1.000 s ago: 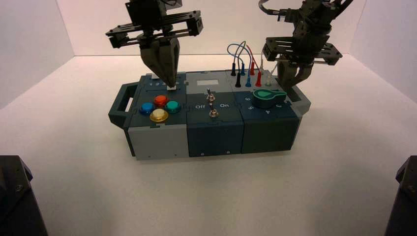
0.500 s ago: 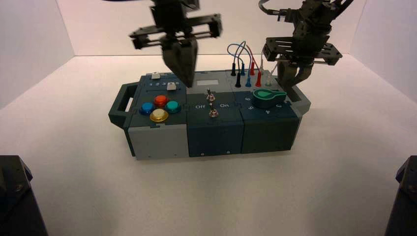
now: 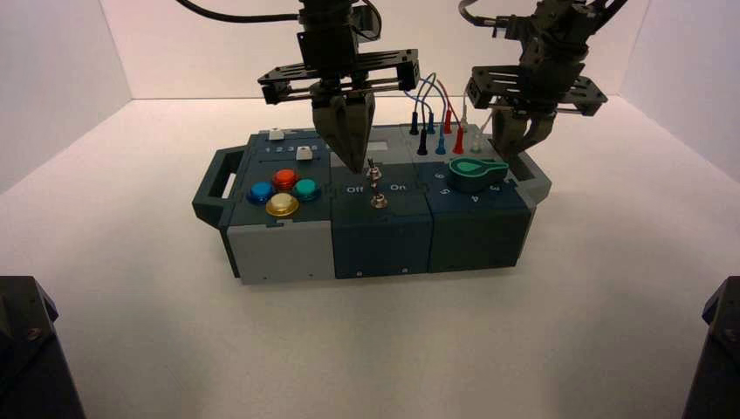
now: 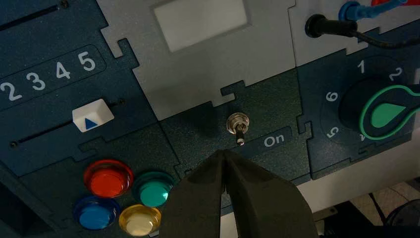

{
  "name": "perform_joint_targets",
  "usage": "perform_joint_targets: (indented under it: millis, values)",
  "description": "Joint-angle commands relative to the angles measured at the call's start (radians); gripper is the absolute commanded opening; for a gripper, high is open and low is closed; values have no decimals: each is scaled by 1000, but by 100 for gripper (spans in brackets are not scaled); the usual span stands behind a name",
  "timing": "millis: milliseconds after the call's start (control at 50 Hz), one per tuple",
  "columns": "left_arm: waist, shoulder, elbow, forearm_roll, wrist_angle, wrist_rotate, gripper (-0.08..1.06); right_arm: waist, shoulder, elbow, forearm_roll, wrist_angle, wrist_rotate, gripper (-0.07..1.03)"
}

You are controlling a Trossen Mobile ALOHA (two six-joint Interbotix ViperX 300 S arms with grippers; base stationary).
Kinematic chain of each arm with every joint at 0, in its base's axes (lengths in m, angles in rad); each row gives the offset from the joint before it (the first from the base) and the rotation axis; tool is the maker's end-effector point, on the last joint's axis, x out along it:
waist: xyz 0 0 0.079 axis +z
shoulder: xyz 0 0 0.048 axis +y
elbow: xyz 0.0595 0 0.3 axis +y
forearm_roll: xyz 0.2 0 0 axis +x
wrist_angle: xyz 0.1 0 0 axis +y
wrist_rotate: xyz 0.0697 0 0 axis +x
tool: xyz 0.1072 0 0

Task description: Flip the top switch on with the left gripper.

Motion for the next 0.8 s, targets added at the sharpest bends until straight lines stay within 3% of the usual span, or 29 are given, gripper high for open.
perform_joint_targets:
  millis: [20,800]
  values:
    - [-5,-15,-23,0,-2,-6,-3,-2,17,12,-8,2,-25,-2]
    - [-21,26,-94,2,14,2,-3,-2,20,11,-8,3,-26,-2]
